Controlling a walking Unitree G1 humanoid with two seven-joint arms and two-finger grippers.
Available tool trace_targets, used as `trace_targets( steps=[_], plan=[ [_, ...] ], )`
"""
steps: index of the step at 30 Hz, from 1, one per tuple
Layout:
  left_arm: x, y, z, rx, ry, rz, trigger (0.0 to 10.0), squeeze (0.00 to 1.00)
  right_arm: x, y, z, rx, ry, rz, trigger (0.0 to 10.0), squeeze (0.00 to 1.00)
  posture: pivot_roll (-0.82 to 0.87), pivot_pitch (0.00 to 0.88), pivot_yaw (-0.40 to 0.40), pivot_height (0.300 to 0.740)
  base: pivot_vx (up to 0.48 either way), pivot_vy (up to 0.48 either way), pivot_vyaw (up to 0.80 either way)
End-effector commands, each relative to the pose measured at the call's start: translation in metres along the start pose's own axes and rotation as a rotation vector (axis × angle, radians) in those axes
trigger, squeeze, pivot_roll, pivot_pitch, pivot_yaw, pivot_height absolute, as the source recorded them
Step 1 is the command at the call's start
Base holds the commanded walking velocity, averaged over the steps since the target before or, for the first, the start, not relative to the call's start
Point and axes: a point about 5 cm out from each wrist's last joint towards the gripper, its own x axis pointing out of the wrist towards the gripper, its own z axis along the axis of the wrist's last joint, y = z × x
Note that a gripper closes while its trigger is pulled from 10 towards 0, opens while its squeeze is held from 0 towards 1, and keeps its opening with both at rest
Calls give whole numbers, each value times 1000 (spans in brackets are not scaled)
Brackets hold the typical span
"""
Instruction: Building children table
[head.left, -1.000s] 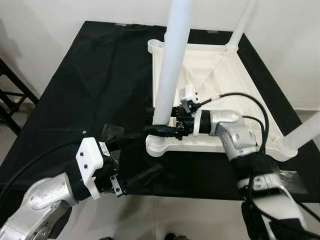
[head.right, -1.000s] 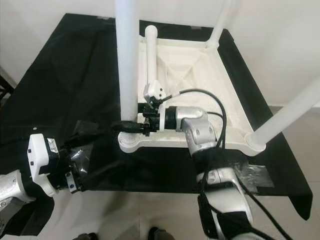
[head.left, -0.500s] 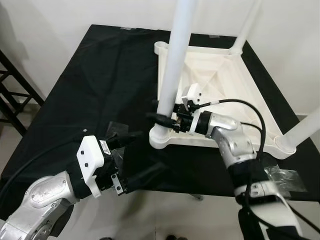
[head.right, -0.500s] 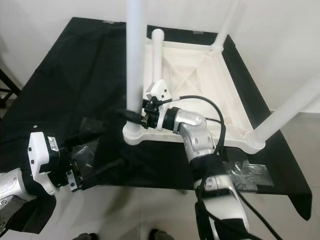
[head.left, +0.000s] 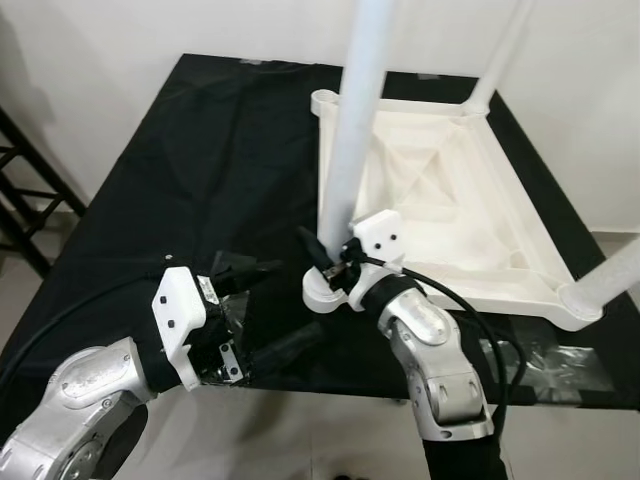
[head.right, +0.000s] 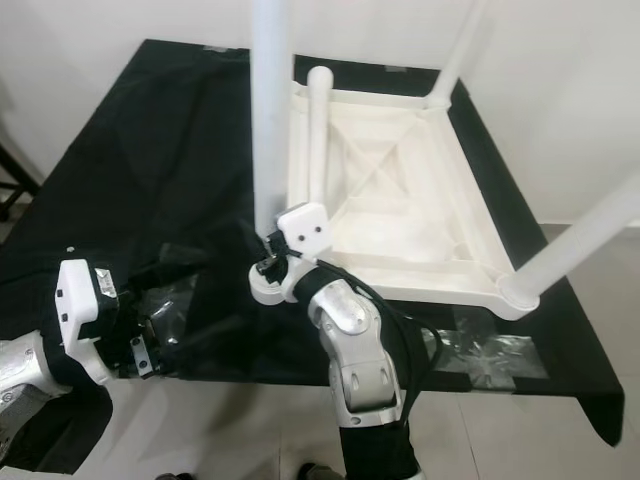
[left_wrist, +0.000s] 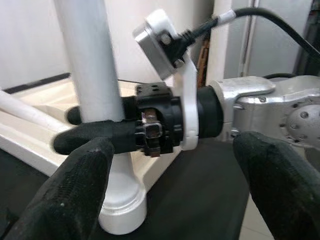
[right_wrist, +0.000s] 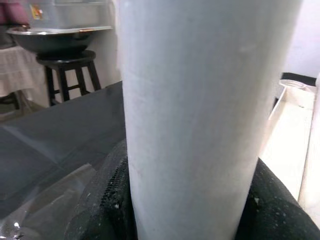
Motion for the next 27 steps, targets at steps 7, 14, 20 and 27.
trace_targets(
  steps=[7, 14, 20, 27],
  plan=[
    [0, 3, 1, 13, -13, 14, 10000, 0, 15, -10, 8, 41, -5, 394, 10000, 984, 71, 205, -88, 740, 0, 0, 0],
    [-2, 3, 0, 16, -9, 20, 10000, 0, 21, -18, 12, 0, 52, 841, 10000, 0, 88, 200, -93, 740, 0, 0, 0],
    [-3, 4, 0, 21, -5, 25, 10000, 0, 33, -25, 16, 30, 64, 904, 0, 0, 103, 200, -94, 740, 0, 0, 0],
    [-4, 3, 1, 22, 0, 32, 10000, 0, 32, -35, 17, 57, 75, 987, 0, 0, 103, 204, -97, 740, 0, 0, 0]
  ],
)
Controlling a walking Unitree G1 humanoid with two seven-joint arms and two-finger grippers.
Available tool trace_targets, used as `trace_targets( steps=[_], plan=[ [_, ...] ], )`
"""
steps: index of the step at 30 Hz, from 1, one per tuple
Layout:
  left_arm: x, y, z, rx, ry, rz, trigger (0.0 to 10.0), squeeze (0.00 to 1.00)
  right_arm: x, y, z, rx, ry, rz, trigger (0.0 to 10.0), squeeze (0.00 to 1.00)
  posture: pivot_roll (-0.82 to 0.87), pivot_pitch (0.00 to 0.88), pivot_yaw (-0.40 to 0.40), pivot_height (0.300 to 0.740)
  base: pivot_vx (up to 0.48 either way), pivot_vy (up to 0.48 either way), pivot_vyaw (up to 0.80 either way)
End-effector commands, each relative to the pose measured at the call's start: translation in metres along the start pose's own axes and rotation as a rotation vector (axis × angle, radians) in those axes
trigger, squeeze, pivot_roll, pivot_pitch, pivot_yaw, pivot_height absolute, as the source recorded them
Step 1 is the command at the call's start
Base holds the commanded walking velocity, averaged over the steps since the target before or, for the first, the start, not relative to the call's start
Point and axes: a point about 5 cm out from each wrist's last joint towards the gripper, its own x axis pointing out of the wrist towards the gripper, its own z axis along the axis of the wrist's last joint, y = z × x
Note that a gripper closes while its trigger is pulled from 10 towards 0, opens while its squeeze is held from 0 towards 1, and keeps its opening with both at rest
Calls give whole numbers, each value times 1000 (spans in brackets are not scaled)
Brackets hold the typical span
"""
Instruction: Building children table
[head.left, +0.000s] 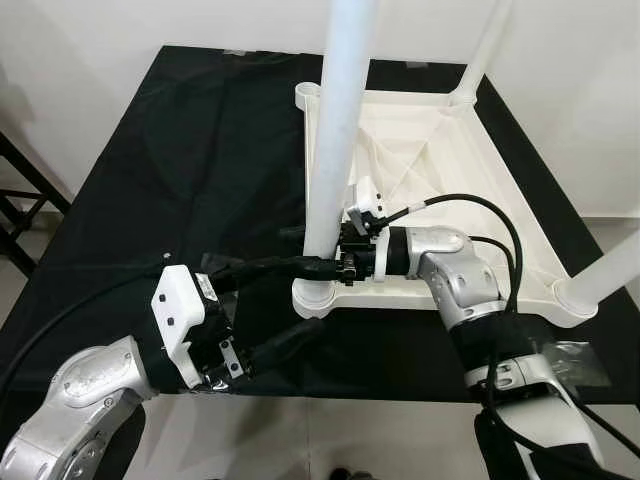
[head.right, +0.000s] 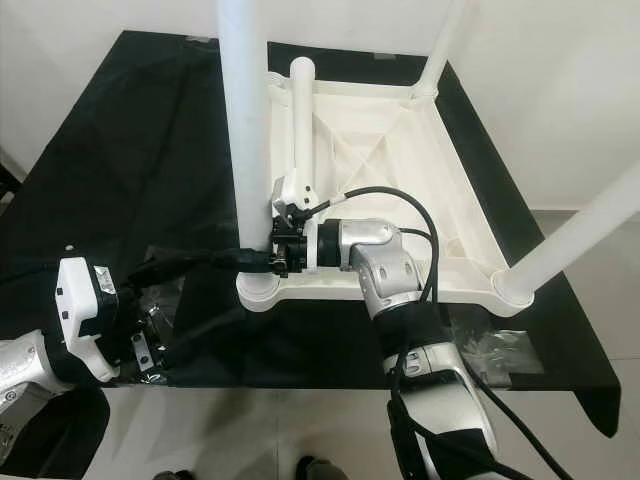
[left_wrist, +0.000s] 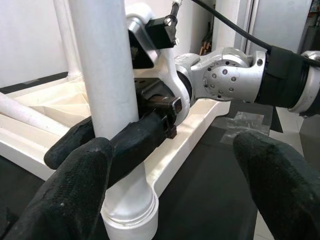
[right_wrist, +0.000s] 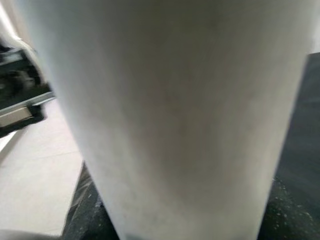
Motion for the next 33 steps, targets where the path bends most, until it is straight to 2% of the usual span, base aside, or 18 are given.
trace_targets(
  steps=[1, 4, 6, 8, 9, 10, 11, 13, 14, 15, 16, 17, 24, 25, 28, 29, 31, 33],
  plan=[
    [-1, -2, -1, 2, 8, -3, 10000, 0, 1, 3, -5, 28, -6, 81, 0, 0, 98, 206, -95, 740, 0, 0, 0],
    [-1, -2, -1, 2, 9, -3, 10000, 0, -2, 3, -8, 22, 4, 63, 0, 0, 94, 207, -96, 740, 0, 0, 0],
    [-1, -3, -1, 1, 8, -4, 10000, 0, -4, -1, -14, 20, 14, -33, 0, 0, 90, 211, -99, 740, 0, 0, 0],
    [-2, -3, -1, 0, 8, -2, 10000, 0, -5, 0, -26, 38, 31, -244, 0, 0, 77, 214, -102, 740, 0, 0, 0],
    [-2, -3, -1, 0, 8, -2, 10000, 0, -5, 0, -26, 38, 31, -244, 0, 0, 77, 214, -102, 740, 0, 0, 0],
    [-3, -2, -1, 1, 11, -1, 10000, 0, -4, 2, -32, 71, 26, -348, 0, 0, 67, 218, -104, 740, 0, 0, 0],
    [-5, -1, -1, 3, 14, 3, 10000, 0, -3, 5, -43, 99, 21, -595, 0, 0, 61, 228, -115, 740, 0, 0, 0],
    [-6, 0, -1, 5, 17, 7, 10000, 0, -7, 9, -53, 132, 19, -874, 0, 0, 61, 228, -115, 740, 0, 0, 0],
    [-7, 1, -1, 8, 19, 11, 10000, 0, -3, 32, -66, 195, 48, -924, 0, 0, 61, 237, -107, 740, 0, 0, 0],
    [-7, 2, -1, 9, 20, 13, 10000, 0, 3, 51, -72, 242, 73, -918, 0, 0, 61, 244, -100, 740, 0, 0, 0],
    [-7, 2, -1, 9, 20, 13, 10000, 0, 3, 51, -72, 242, 73, -918, 0, 0, 61, 244, -100, 740, 0, 0, 0],
    [-8, 3, 0, 8, 21, 14, 10000, 0, 6, 60, -72, 239, 86, -905, 0, 0, 40, 235, -90, 740, 0, 0, 0],
    [-10, 6, 2, 20, 19, 37, 10000, 0, 15, 57, -64, 166, 99, -836, 0, 0, 63, 232, -107, 740, 0, 0, 0],
    [-10, 5, 1, 18, 21, 37, 10000, 0, 17, 56, -62, 157, 104, -832, 10000, 0, 67, 230, -103, 740, 0, 0, 0],
    [-11, 3, 0, 15, 25, 34, 10000, 0, 21, 54, -55, 140, 90, -830, 10000, 0, 68, 230, -101, 740, 0, 0, 0],
    [-10, 3, 0, 14, 24, 33, 10000, 0, 23, 53, -48, 142, 68, -822, 10000, 1000, 68, 228, -100, 740, 0, 0, 0],
    [-9, 4, 0, 15, 22, 32, 10000, 0, 27, 50, -34, 140, 0, -725, 10000, 1000, 68, 228, -100, 740, 0, 0, 0],
    [-9, 5, 0, 17, 20, 31, 10000, 0, 29, 47, -27, 125, 14, -610, 10000, 1000, 69, 226, -96, 740, 0, 0, 0]
  ],
)
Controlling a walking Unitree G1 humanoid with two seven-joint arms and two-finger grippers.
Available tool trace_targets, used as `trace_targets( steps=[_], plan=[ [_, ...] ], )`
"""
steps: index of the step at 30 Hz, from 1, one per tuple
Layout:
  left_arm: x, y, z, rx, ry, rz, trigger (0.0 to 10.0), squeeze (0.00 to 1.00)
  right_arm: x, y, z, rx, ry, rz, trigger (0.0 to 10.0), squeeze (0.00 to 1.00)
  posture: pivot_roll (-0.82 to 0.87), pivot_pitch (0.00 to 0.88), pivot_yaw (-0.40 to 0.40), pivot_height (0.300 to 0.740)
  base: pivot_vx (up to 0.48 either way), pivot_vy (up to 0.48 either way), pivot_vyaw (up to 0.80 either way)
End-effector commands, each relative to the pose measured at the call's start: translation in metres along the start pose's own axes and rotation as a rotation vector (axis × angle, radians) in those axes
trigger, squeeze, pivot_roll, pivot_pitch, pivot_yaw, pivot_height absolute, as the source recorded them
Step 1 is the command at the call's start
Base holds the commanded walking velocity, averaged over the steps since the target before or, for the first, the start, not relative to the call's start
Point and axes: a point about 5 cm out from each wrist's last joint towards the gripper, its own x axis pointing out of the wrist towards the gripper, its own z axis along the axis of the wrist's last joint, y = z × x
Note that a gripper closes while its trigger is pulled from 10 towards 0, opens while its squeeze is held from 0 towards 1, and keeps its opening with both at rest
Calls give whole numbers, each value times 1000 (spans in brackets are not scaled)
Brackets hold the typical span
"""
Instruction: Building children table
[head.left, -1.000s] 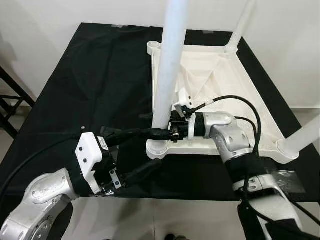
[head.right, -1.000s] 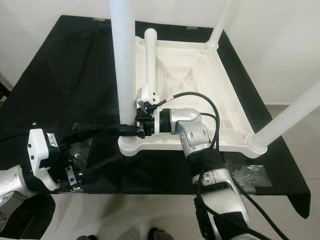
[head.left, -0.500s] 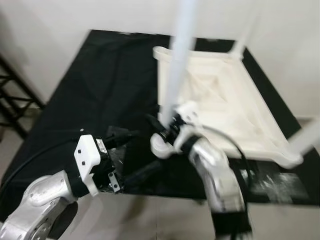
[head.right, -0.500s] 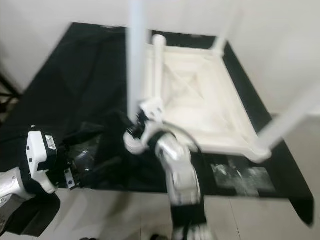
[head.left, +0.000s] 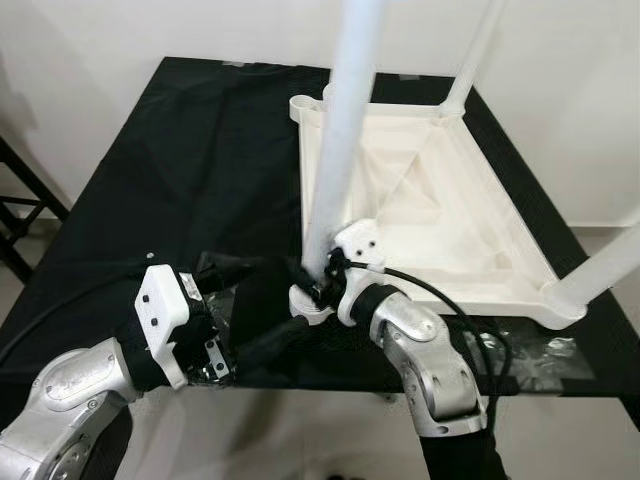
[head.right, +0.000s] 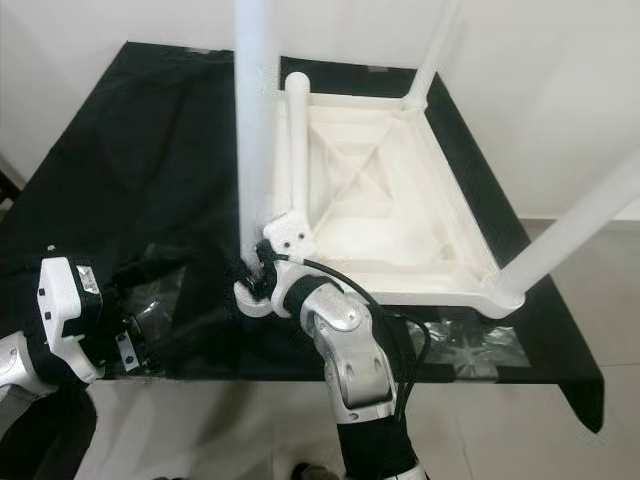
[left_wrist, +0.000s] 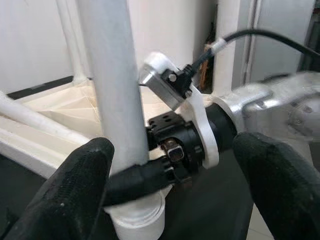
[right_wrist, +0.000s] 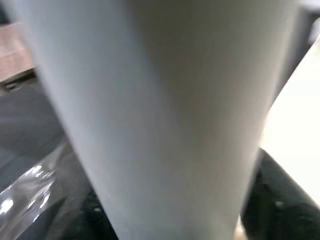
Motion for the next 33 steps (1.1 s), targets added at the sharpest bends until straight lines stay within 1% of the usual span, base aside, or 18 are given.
trace_targets(
  steps=[1, 2, 3, 4, 5, 6, 7, 8, 9, 11, 12, 15, 18, 20, 24, 25, 26, 33],
  plan=[
    [0, -1, -2, -3, 9, -11, 10000, 0, 3, 2, 10, -3, -19, 173, 10000, 1000, 69, 225, -94, 740, 0, 0, 0],
    [0, -2, -1, -5, 7, -11, 10000, 0, 2, 1, 15, -16, -39, 247, 10000, 1000, 69, 225, -94, 740, 0, 0, 0],
    [0, -2, -2, -7, 7, -11, 10000, 0, 0, 0, 22, -51, -66, 356, 10000, 1000, 73, 225, -94, 740, 0, 0, 0],
    [0, -3, -3, -9, 9, -12, 10000, 0, -3, -1, 27, -90, -83, 460, 10000, 902, 82, 222, -88, 740, 0, 0, 0],
    [0, -3, -3, -9, 9, -12, 10000, 0, -3, -1, 27, -90, -83, 460, 10000, 902, 82, 222, -88, 740, 0, 0, 0],
    [0, -3, -4, -12, 12, -14, 10000, 0, -7, -3, 30, -152, -75, 580, 10000, 0, 89, 221, -85, 740, 0, 0, 0],
    [0, -3, -4, -12, 12, -14, 10000, 0, -7, -3, 30, -152, -75, 580, 10000, 0, 89, 221, -85, 740, 0, 0, 0],
    [0, -3, -4, -12, 12, -16, 10000, 0, -6, -6, 31, -167, -57, 624, 10000, 0, 98, 221, -85, 740, 0, 0, 0],
    [1, -3, -3, -11, 11, -17, 10000, 0, -4, -12, 29, -209, -6, 659, 10000, 0, 107, 219, -90, 740, 0, 0, 0],
    [1, -3, -2, -9, 10, -19, 10000, 0, 0, -21, 30, -254, 64, 706, 10000, 0, 112, 221, -91, 740, 0, 0, 0],
    [1, -3, -2, -9, 10, -19, 10000, 0, 0, -21, 30, -254, 64, 706, 10000, 0, 112, 221, -91, 740, 0, 0, 0],
    [0, -3, -2, -4, 16, -23, 10000, 0, 7, -29, 38, -278, 96, 756, 10000, 0, 121, 219, -87, 740, 0, 0, 0],
    [0, -2, -3, -2, 21, -24, 10000, 0, 11, -33, 45, -268, 95, 802, 10000, 0, 126, 220, -85, 740, 0, 0, 0],
    [-1, -1, -2, 3, 24, -23, 10000, 0, 11, -38, 53, -217, 85, 880, 10000, 0, 132, 219, -83, 740, 0, 0, 0],
    [-2, 0, -2, 6, 28, -25, 10000, 0, 12, -41, 56, -193, 81, 932, 10000, 0, 132, 221, -83, 740, 0, 0, 0],
    [-2, 0, -2, 7, 29, -25, 10000, 0, 12, -43, 55, -197, 90, 948, 2627, 0, 138, 222, -85, 740, 0, 0, 0],
    [-3, -1, -1, 9, 30, -26, 10000, 0, 13, -45, 55, -190, 98, 962, 0, 0, 139, 225, -85, 740, 0, 0, 0],
    [-4, 0, 0, 13, 35, -24, 10000, 0, 14, -50, 52, -164, 106, 969, 0, 0, 138, 231, -79, 740, 0, 0, 0]
  ],
)
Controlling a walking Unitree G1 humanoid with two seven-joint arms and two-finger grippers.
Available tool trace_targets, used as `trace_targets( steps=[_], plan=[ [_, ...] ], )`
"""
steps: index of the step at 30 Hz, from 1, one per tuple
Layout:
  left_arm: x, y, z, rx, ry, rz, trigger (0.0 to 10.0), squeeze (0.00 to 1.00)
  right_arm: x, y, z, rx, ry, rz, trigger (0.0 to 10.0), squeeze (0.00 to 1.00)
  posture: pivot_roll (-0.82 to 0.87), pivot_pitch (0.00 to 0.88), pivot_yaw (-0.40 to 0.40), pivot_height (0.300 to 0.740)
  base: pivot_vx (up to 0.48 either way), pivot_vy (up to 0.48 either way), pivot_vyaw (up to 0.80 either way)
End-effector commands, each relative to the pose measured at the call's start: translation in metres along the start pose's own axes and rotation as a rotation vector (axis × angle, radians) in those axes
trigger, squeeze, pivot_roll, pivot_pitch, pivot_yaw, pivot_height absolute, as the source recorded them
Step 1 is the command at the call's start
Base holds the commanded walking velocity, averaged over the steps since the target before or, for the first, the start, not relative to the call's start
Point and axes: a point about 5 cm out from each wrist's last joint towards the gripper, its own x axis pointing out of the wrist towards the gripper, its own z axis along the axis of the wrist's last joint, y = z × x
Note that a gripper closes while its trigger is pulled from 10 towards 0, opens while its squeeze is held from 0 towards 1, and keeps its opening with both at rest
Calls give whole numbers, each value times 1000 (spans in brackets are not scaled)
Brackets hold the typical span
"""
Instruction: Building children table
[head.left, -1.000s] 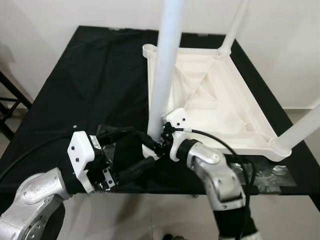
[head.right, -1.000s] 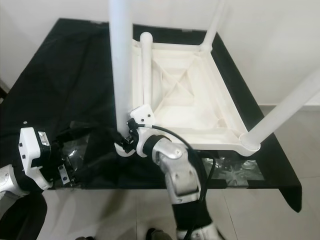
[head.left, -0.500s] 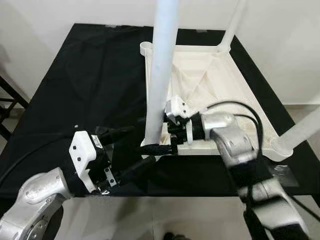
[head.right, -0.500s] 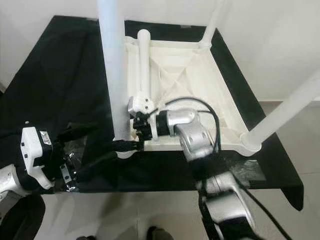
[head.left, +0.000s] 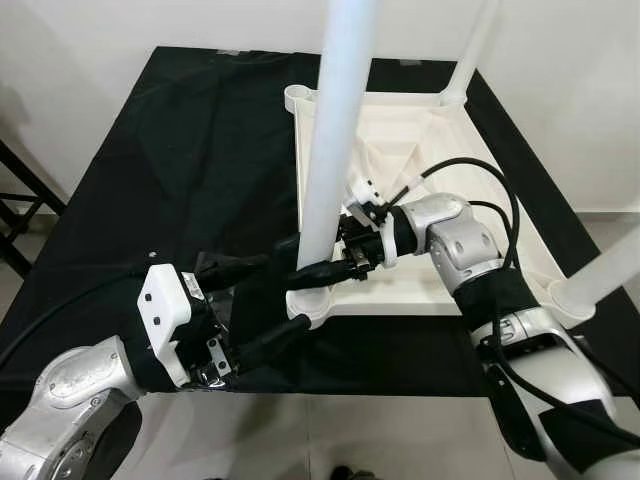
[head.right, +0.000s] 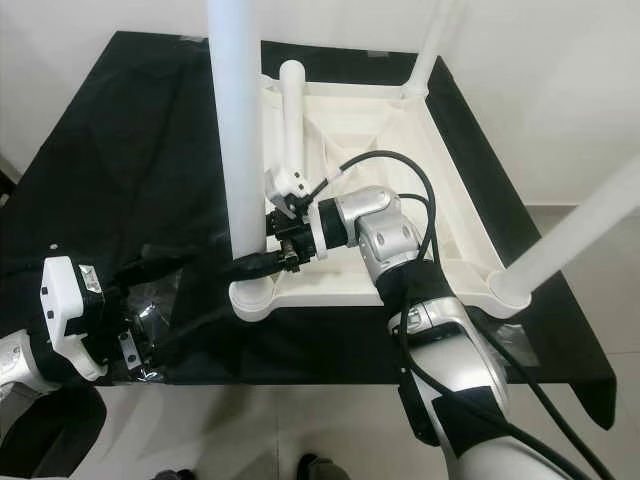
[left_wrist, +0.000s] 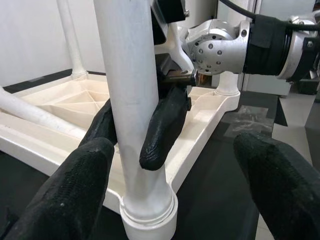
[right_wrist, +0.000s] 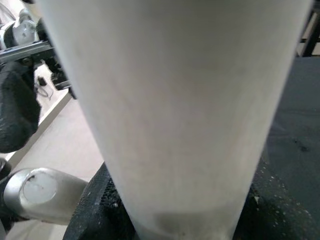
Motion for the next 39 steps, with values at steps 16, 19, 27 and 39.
trace_targets(
  steps=[16, 19, 27, 39],
  plan=[
    [-9, 0, 0, 8, 41, 1, 10000, 0, 38, 83, -100, 373, 90, -1085, 0, 0, 126, 264, -86, 740, 0, 0, 0],
    [-8, 0, 0, 4, 28, 3, 10000, 0, 35, 76, -93, 308, 91, -1089, 0, 0, 106, 242, -85, 740, 0, 0, 0],
    [-3, -2, -1, -5, 11, 0, 10000, 0, 34, 58, -80, 257, 91, -1110, 10000, 0, 108, 227, -94, 740, 0, 0, 0],
    [-1, -5, -2, -18, 5, -9, 10000, 0, 43, 43, -11, -42, -181, -609, 10000, 0, 94, 223, -73, 740, 0, 0, 0]
  ],
)
